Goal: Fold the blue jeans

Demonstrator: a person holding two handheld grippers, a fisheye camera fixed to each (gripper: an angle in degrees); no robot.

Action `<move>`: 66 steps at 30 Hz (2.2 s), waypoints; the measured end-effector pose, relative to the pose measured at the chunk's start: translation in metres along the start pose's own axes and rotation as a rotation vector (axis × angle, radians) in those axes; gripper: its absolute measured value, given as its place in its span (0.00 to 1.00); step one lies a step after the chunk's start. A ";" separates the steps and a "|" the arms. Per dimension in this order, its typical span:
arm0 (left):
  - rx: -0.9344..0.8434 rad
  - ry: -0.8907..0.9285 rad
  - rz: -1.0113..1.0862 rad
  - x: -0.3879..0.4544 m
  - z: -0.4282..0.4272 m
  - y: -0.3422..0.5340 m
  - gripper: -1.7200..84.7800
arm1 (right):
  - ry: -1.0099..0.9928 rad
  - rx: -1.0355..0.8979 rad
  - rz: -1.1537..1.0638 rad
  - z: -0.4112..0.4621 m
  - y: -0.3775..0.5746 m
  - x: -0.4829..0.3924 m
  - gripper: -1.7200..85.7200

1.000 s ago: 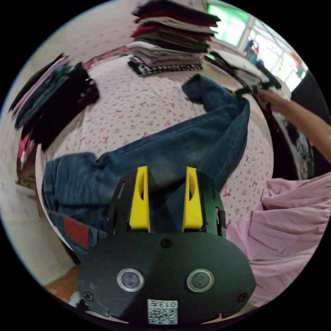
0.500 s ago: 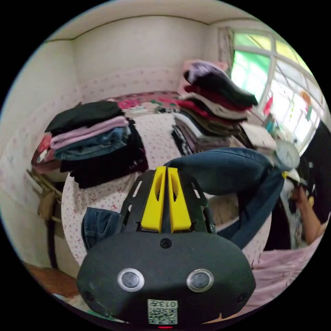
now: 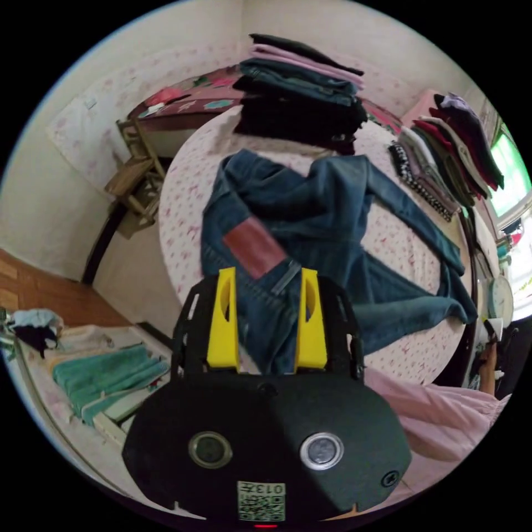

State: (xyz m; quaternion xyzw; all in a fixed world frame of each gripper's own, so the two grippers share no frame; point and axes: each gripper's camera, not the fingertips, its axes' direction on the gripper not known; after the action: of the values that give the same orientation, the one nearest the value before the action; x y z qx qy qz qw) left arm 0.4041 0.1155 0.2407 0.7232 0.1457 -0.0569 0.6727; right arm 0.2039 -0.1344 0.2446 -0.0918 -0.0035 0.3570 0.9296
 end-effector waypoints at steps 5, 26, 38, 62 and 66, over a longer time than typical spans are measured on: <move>-0.070 -0.083 0.068 -0.006 0.006 0.023 0.23 | -0.061 -0.040 -0.267 0.024 -0.030 -0.074 0.08; -0.194 0.559 0.052 -0.240 -0.059 -0.019 0.05 | 0.074 -0.349 -0.197 0.070 0.043 -0.207 0.06; -0.036 0.333 0.179 -0.223 -0.064 -0.190 0.16 | 0.162 -0.038 0.011 0.048 -0.030 -0.171 0.12; 0.226 0.135 0.133 -0.181 -0.129 -0.258 0.07 | 0.211 0.185 -0.116 0.021 -0.161 -0.156 0.04; 0.225 0.095 0.040 -0.198 -0.097 -0.273 0.08 | 0.269 0.142 -0.044 0.065 -0.195 -0.140 0.05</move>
State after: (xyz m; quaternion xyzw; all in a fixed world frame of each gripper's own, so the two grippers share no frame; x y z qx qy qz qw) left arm 0.1261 0.1990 0.0434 0.7987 0.1557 -0.0252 0.5807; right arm 0.2241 -0.3582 0.3504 -0.0728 0.1443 0.3203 0.9334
